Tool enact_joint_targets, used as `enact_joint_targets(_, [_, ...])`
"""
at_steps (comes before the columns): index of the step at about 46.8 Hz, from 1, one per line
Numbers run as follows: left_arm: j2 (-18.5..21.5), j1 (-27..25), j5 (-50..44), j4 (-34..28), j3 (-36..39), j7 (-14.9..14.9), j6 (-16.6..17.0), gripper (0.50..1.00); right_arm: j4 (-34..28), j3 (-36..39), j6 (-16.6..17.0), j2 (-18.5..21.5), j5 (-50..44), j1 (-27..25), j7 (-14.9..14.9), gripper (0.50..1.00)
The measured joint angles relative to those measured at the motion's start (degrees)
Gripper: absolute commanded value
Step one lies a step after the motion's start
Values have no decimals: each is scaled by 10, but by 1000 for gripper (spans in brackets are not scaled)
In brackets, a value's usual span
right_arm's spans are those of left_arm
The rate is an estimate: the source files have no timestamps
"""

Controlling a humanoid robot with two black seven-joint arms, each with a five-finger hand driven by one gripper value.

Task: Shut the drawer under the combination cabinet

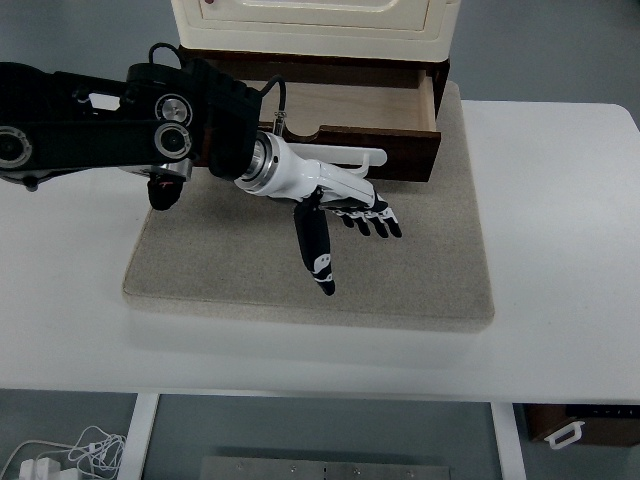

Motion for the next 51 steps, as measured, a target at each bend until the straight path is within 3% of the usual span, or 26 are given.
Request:
enact_joint_targets(11, [-1,0,-2,13,0,44,-50,999,0,0,0,0,0,0,0,952])
enact_joint_targets(23, [-1,0,-8,44,-2,73,-59,999,0,0,0,0,0,0,0,952])
enact_joint_targets(33, [-1,-1,-2,76,-5,74,-77,999,0,0,0,0,0,0,0,952])
enact_joint_targets(51, [-14,-1,3,103,-7,73,-77,996,0,0,0,0,0,0,0,952])
